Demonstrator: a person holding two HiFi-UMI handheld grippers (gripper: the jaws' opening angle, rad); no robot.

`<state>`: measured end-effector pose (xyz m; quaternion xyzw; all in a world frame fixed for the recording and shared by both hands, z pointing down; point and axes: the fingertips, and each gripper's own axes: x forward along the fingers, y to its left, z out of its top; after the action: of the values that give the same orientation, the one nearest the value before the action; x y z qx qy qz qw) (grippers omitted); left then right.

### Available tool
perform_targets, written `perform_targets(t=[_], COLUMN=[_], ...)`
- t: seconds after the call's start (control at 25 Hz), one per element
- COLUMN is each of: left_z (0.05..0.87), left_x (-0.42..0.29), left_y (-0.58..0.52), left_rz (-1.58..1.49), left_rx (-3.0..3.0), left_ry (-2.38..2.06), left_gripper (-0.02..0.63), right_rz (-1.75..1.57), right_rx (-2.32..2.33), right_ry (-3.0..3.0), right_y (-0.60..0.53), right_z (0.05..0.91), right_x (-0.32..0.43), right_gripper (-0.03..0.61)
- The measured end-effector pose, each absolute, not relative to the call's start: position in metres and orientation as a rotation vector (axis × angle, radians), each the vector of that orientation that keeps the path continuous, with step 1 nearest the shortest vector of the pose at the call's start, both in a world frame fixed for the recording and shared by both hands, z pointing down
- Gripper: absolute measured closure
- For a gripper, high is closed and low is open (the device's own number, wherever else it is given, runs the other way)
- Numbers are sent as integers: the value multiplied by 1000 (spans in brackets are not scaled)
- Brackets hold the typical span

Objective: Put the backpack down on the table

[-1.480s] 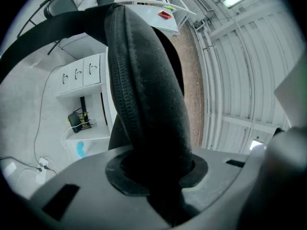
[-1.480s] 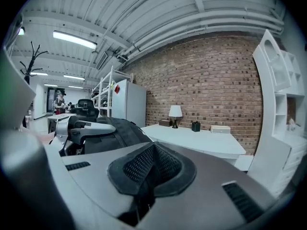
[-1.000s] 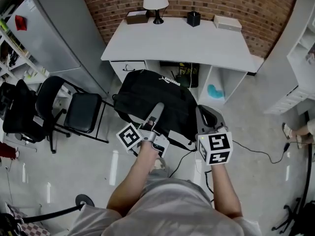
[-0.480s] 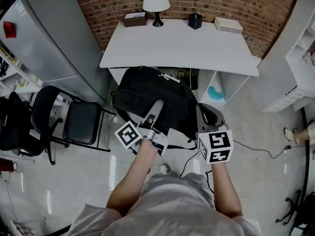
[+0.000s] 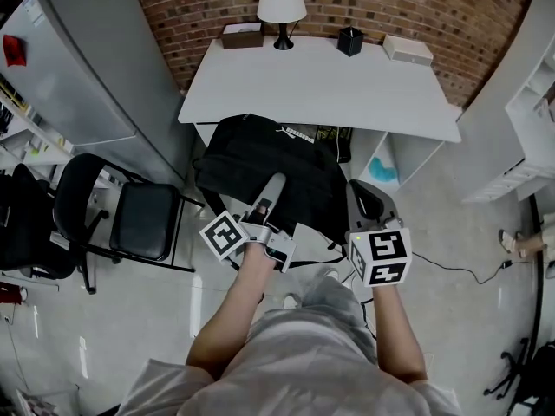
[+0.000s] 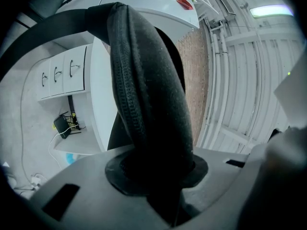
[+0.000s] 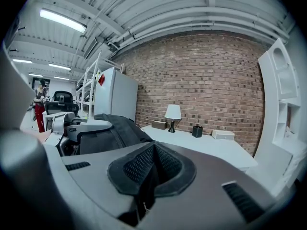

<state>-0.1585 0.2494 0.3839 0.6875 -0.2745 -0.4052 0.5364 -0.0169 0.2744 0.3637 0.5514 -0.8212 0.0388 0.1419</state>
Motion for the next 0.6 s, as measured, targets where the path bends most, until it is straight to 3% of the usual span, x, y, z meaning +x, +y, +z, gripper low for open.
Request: perform_targets(t=[0.6], left_z=[384], left_x=[-129], left_y=[175], left_rz=[-968], left_rx=[1659], left_ry=[-656], left_gripper=[506], right_rz=[134], right_rx=[1604], right_ry=[-2397], right_y=[199], right_z=[377], right_x=[16], right_gripper=[578])
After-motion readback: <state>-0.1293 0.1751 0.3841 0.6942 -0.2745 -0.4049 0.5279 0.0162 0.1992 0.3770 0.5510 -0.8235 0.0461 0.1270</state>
